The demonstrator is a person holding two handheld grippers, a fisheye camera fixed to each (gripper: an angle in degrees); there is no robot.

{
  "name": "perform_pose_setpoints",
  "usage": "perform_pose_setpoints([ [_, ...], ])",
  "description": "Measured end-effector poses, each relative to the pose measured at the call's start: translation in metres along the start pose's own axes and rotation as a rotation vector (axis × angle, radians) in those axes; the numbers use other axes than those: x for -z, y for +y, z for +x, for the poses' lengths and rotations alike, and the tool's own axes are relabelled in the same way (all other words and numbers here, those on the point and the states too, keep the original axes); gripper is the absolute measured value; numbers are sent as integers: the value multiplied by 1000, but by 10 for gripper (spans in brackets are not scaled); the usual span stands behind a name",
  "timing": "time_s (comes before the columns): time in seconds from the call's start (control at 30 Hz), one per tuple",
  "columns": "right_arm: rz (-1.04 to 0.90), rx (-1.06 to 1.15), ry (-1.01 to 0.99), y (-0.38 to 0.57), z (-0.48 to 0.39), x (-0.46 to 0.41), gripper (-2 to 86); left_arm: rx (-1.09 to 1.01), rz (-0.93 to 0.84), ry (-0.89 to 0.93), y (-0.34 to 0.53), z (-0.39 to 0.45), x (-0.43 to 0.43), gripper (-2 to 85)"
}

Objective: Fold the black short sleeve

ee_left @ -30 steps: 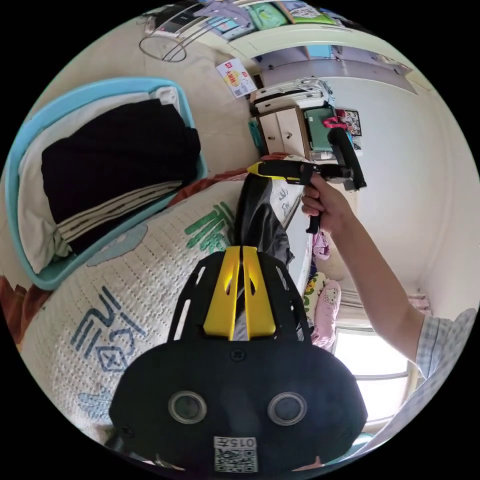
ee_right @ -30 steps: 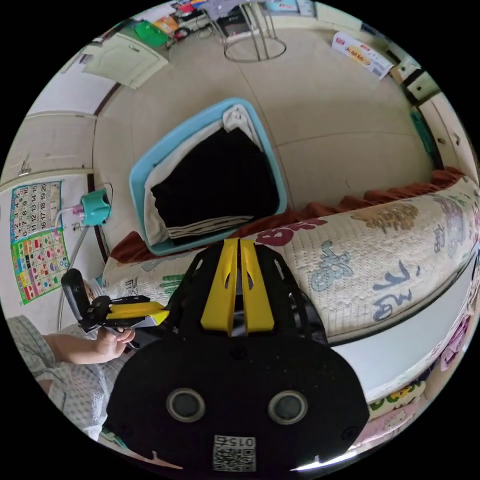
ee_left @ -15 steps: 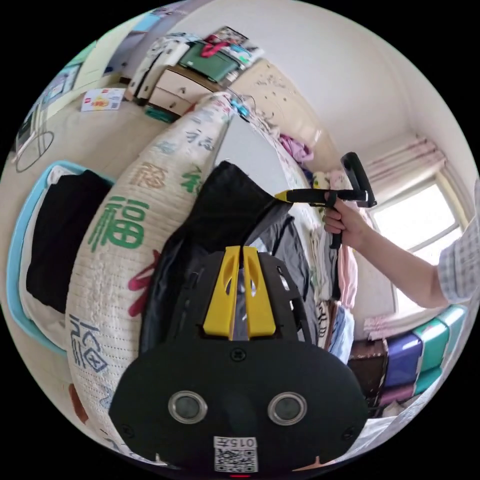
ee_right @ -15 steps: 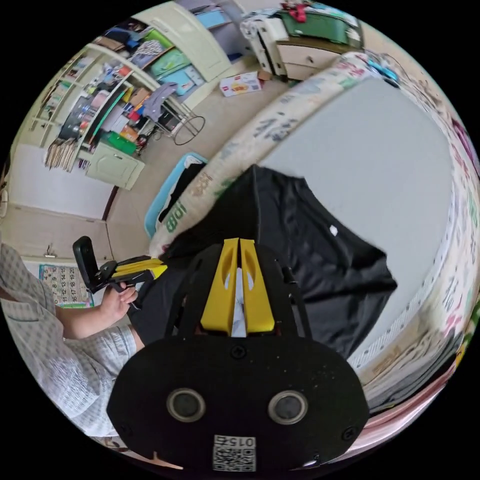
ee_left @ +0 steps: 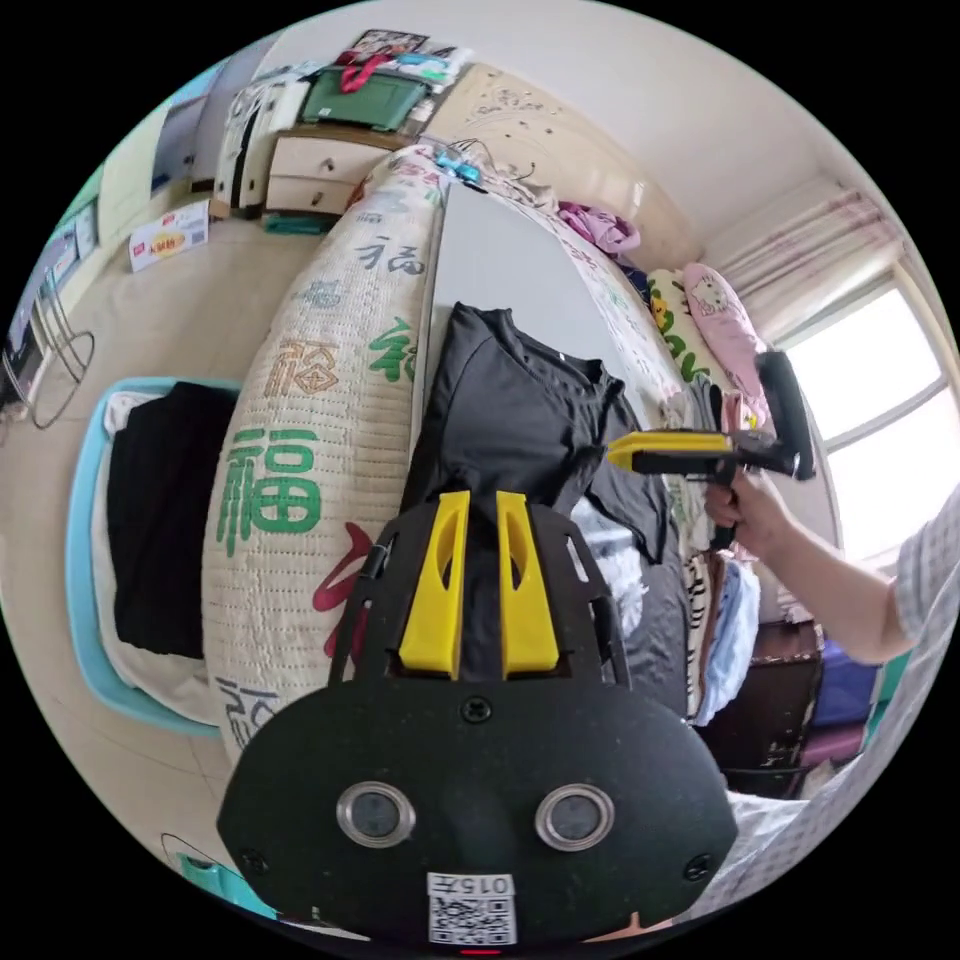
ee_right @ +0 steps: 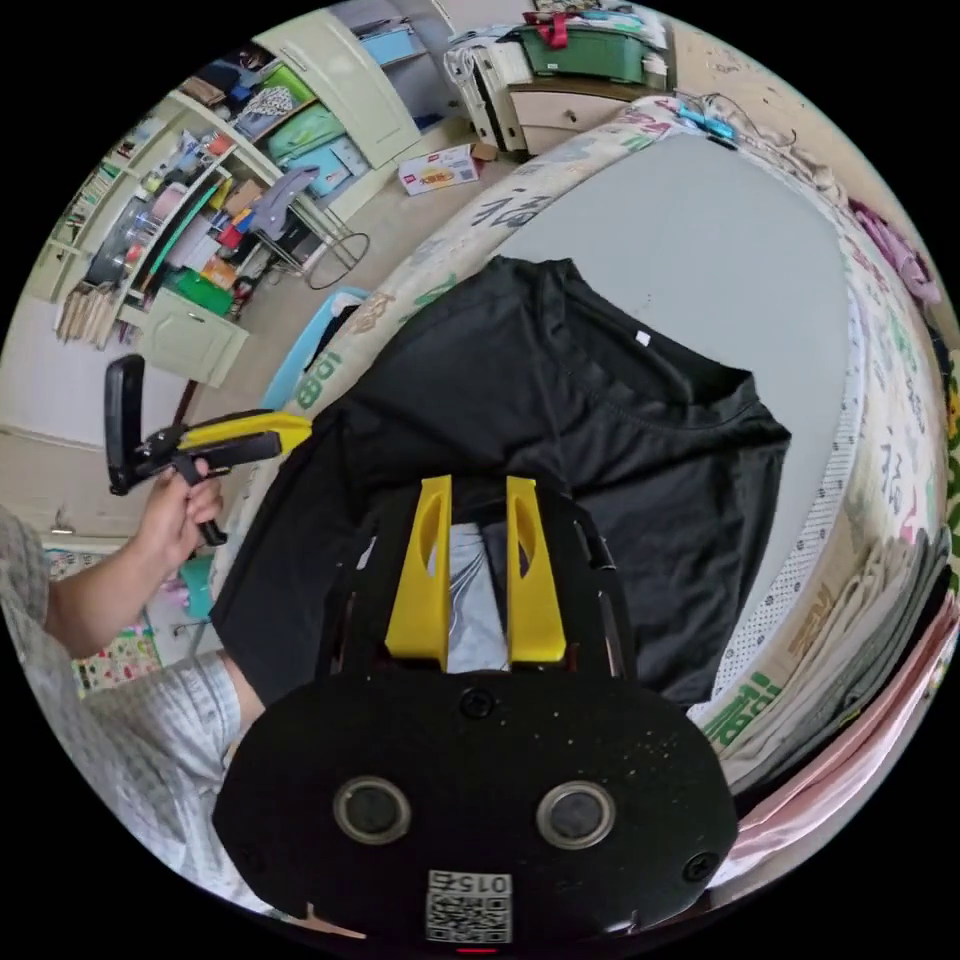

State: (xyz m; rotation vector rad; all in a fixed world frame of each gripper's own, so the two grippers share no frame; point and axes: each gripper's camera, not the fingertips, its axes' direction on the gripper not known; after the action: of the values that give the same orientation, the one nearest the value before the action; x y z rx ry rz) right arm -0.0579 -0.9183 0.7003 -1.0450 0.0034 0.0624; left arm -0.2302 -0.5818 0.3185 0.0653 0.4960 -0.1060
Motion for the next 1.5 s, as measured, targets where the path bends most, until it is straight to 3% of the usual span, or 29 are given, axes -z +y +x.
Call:
perform_pose_setpoints([
  [0.17, 9, -162, -193, 14, 66, -5, 108, -184, -92, -16, -9, 55, -28, 80],
  [0.33, -53, -174, -222, 33, 93, -13, 85, -231, -173, -55, -1, 79, -57, 83],
  [0.53, -27, -144, -214, 50, 100, -14, -2, -288, -140, -121, -3, 95, -43, 14],
  [0.73, 43, -161, -270, 71, 115, -4, -8, -295, -70, -39, -12, 100, -15, 3],
  [0.87, -23, -111, -205, 83, 116, -21, -4, -347, -209, -65, -11, 104, -36, 21],
  [1.0, -27, -90, -187, 89, 134, -5, 15, -374, -236, -13, -23, 101, -16, 48],
  [1.13, 131, -124, -78, 87, 182, 42, 60, -397, -178, -63, -84, 82, 15, 76],
  [1.33, 139, -239, -48, 55, 238, 47, 136, -371, -39, -27, -204, 65, -1, 105],
  [1.5, -3, -192, 4, 37, 250, 17, 146, -465, -179, -68, -251, 81, -44, 121],
])
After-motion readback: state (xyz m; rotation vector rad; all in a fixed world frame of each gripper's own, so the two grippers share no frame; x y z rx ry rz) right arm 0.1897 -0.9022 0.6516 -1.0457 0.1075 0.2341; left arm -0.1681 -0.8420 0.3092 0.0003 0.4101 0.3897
